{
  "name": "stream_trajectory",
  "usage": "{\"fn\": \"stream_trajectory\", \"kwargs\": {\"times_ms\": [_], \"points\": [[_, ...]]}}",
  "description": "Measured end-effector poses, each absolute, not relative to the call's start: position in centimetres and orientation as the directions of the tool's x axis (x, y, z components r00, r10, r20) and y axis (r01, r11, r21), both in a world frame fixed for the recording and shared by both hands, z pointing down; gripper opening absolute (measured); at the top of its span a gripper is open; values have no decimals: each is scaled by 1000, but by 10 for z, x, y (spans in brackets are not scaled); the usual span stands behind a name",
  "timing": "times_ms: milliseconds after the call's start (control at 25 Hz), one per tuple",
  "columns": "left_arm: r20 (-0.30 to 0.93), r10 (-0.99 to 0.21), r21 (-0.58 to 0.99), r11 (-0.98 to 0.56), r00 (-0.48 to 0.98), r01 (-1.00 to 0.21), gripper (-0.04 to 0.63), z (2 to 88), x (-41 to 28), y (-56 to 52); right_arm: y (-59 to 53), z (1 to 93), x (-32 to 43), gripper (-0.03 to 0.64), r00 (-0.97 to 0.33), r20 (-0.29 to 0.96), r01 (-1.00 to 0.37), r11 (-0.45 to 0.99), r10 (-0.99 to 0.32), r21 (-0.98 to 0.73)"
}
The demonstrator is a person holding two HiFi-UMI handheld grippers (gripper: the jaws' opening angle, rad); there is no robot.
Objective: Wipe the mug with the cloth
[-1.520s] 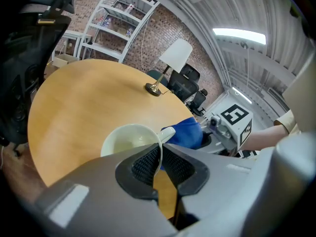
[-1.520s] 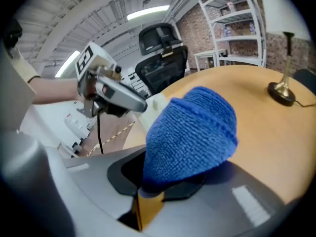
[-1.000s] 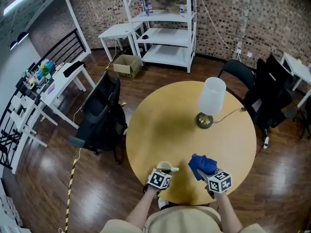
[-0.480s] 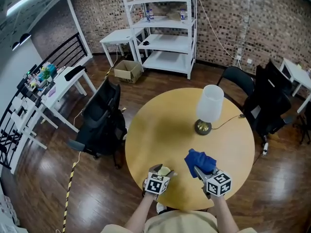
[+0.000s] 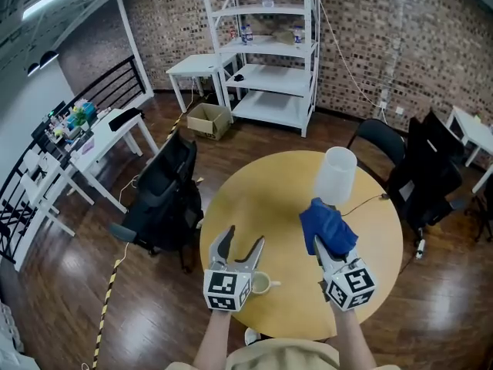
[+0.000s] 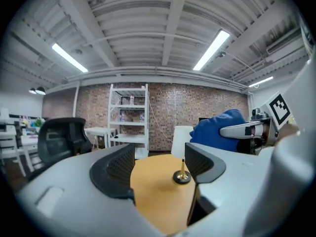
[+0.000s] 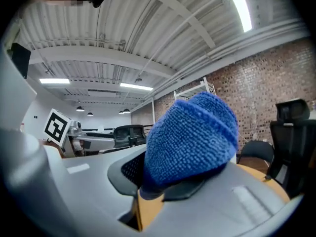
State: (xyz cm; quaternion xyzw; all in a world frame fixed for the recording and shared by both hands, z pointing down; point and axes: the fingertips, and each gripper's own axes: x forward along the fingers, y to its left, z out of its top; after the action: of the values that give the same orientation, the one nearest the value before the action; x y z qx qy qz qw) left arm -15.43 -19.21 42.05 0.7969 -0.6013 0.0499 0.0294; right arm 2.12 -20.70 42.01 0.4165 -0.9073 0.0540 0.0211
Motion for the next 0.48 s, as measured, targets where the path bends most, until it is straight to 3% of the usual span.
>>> {"fn": "stream_trajectory", "kwargs": {"times_ms": [200, 480], "points": [[9, -970, -30, -243, 242, -970, 268, 385, -157, -185, -202, 402, 21, 60, -634, 58, -772, 635, -771, -14], [33, -967, -27, -253, 252, -967, 267, 392, -150, -183, -194, 397, 19, 60, -648, 53, -761, 647, -759, -39]]}}
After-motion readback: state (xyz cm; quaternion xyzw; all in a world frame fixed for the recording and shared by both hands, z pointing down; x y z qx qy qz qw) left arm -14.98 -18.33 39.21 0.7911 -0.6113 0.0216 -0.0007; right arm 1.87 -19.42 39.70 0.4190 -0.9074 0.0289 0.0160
